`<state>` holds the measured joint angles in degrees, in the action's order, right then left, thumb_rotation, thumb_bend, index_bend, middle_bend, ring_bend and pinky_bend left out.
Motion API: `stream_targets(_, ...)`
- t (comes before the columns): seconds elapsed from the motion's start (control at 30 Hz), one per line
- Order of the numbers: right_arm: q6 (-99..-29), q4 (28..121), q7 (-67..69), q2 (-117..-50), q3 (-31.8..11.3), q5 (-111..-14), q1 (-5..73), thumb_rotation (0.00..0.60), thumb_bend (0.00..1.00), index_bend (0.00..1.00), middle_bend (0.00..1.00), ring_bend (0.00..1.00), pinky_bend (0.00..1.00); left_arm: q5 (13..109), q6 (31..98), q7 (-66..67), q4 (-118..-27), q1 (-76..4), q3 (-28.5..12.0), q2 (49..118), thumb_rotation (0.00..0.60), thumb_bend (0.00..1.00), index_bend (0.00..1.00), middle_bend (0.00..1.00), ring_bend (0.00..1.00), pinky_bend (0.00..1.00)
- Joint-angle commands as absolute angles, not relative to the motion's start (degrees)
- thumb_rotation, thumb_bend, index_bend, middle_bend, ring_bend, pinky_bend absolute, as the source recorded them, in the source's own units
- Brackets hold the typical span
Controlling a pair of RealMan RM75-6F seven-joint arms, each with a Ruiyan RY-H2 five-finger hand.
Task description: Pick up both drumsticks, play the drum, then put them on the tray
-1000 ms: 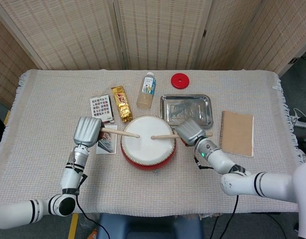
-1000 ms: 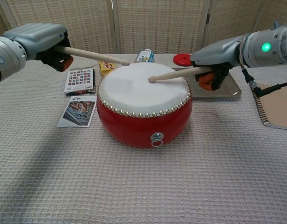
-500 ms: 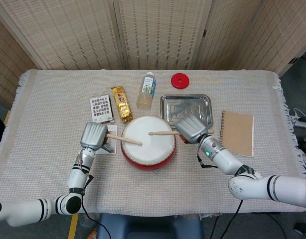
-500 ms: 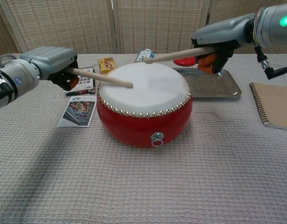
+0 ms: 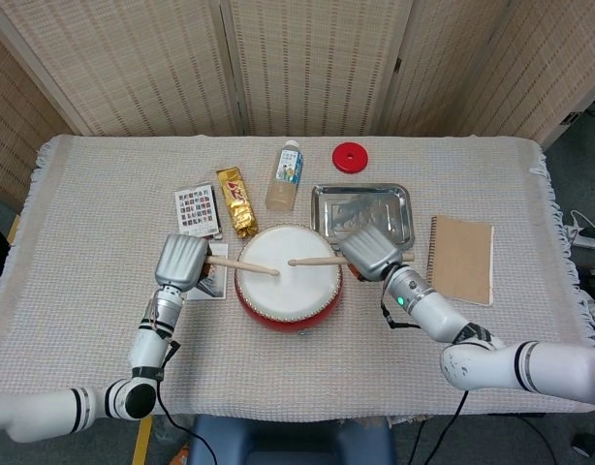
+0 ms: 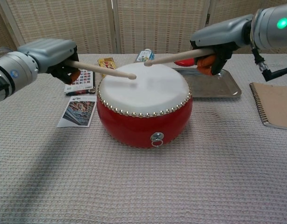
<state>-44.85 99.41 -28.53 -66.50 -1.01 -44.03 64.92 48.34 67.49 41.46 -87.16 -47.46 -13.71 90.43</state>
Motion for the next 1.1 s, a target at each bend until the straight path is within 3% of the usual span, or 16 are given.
stream_targets(0.03,-45.1,100.6,-26.5,-65.1,-2.1,-46.1,63.7,0.600,0.62,1.00,1.00,0.97,1.00,46.7,66.1,42.7,-85.0,-48.1,-13.0,92.3,0.600,0.58,1.00,1.00,1.00,1.00)
stream_targets(0.4,-40.2,91.0,-32.6,-73.6,2.4,-40.0,66.3,0.600,0.62,1.00,1.00,0.97,1.00,50.9,70.7,40.3,-91.8,-46.7,-15.5,86.8,0.600,0.58,1.00,1.00,1.00,1.00)
stream_targets(0.8,-45.1,99.7,-26.1,-65.9,-1.8,-48.4,62.6,0.600,0.62,1.00,1.00,0.97,1.00,45.4,65.8,43.5,-84.5,-48.5,-13.2,92.3,0.600,0.58,1.00,1.00,1.00,1.00)
stream_targets(1.1,-39.6,91.1,-29.6,-72.8,1.4,-44.1,64.1,0.600,0.62,1.00,1.00,0.97,1.00,50.5,71.0,39.5,-89.5,-46.2,-15.1,87.4,0.600,0.58,1.00,1.00,1.00,1.00)
